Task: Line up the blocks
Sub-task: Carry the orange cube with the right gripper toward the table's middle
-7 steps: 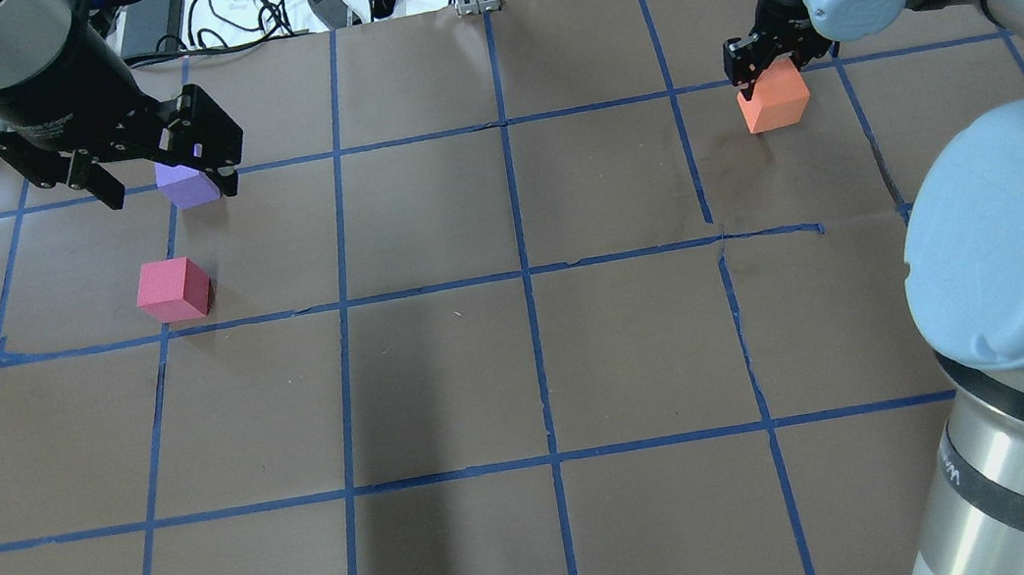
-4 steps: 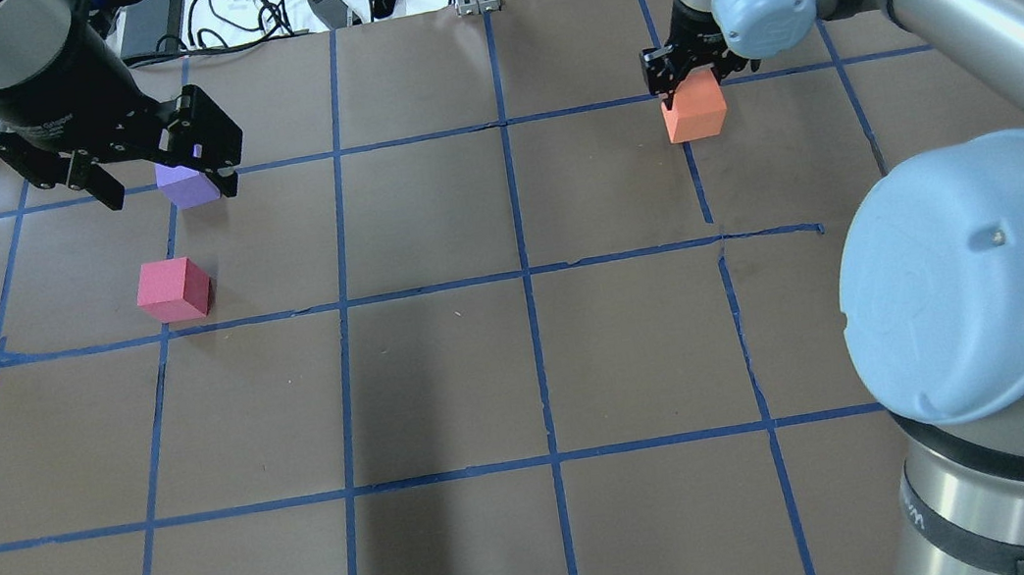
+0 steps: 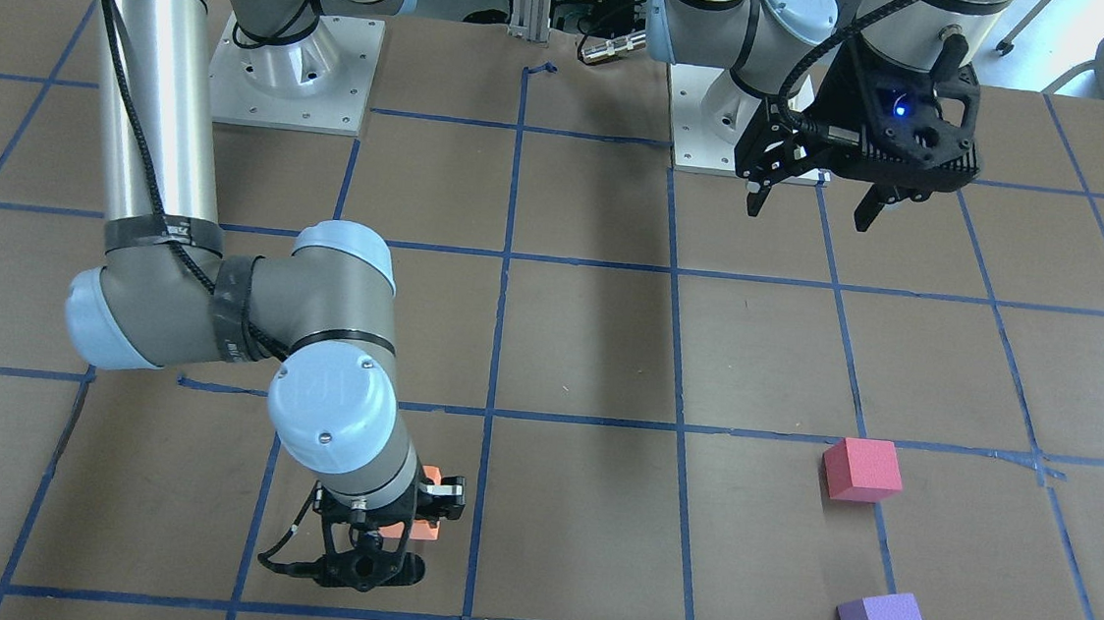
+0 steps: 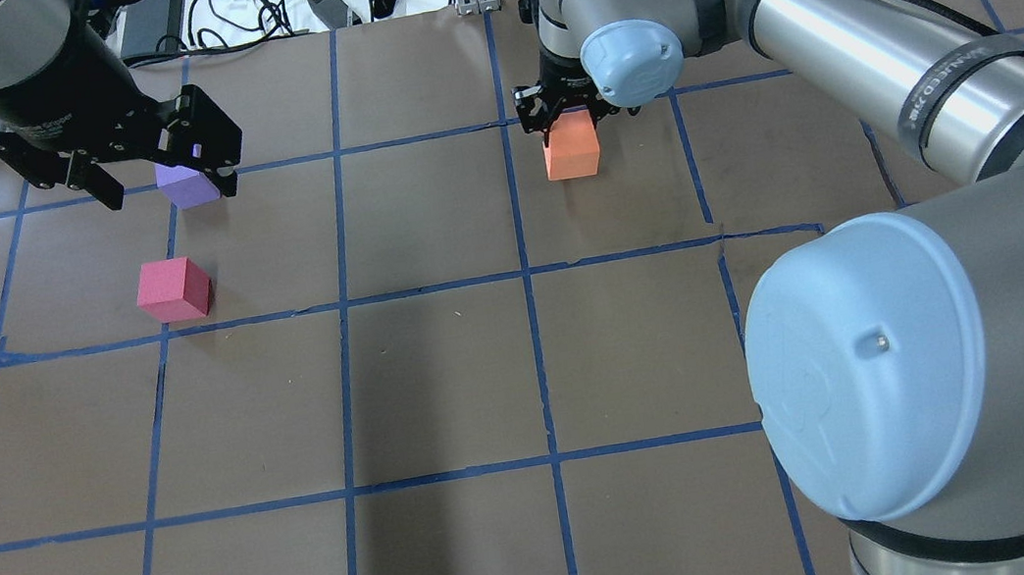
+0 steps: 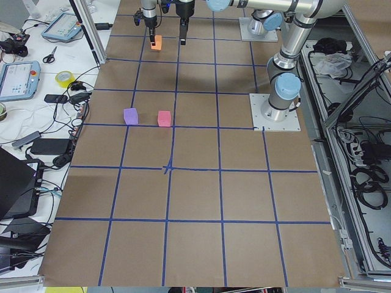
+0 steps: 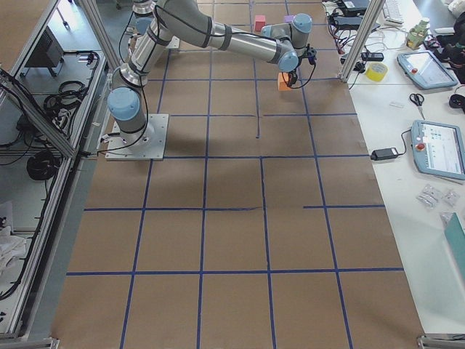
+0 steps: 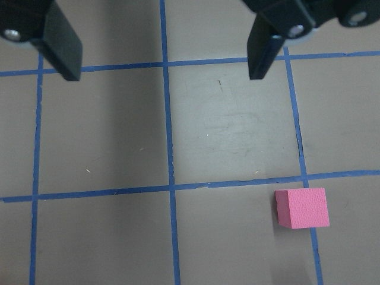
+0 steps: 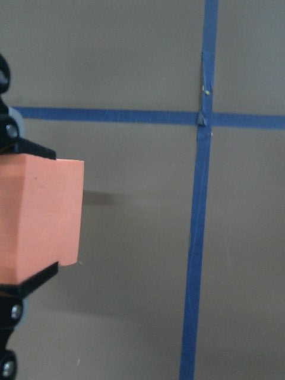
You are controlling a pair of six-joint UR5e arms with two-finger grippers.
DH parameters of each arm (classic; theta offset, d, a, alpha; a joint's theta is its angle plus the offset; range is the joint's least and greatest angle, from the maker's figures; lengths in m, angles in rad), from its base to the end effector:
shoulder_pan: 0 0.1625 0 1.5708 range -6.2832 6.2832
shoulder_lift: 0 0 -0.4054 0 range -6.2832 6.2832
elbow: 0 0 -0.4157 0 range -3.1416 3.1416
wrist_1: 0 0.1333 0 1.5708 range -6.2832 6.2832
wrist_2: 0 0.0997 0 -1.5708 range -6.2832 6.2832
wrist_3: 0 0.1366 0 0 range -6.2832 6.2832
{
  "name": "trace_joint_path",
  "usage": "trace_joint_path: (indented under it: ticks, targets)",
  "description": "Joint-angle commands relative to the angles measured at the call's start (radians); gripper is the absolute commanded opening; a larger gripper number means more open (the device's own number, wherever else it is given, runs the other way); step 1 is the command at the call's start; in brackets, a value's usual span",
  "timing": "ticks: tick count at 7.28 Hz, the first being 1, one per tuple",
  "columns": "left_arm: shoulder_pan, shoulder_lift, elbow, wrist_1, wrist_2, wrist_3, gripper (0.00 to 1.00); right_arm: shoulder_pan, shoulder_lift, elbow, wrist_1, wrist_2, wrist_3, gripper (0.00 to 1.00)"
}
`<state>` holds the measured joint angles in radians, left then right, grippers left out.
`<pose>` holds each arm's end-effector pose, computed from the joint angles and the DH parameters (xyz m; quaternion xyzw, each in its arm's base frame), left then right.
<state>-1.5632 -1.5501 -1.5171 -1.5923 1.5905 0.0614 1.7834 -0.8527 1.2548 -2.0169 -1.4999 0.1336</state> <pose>-0.1267 -0.5139 0.4676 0.0266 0.9992 -0.0261 0.0108 0.2990 -0.7077 0.1734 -0.0402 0.9983 -0.0156 0.0387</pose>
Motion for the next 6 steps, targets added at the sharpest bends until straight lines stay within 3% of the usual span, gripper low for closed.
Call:
trace_joint_path:
  ticks: [1, 4, 6]
  targets:
    - [0.000, -0.001, 0.000, 0.002, -0.001, 0.000, 1.00, 0.048, 0.032, -0.046, -0.002, 0.018, 0.068, 0.61]
    - [0.002, 0.001, 0.000, 0.000, 0.000, 0.000, 1.00, 0.091, 0.092, -0.125, -0.005, 0.018, 0.136, 0.62]
    - [0.002, 0.001, 0.000, -0.002, 0.000, 0.000, 1.00, 0.091, 0.101, -0.129, -0.005, 0.017, 0.135, 0.63]
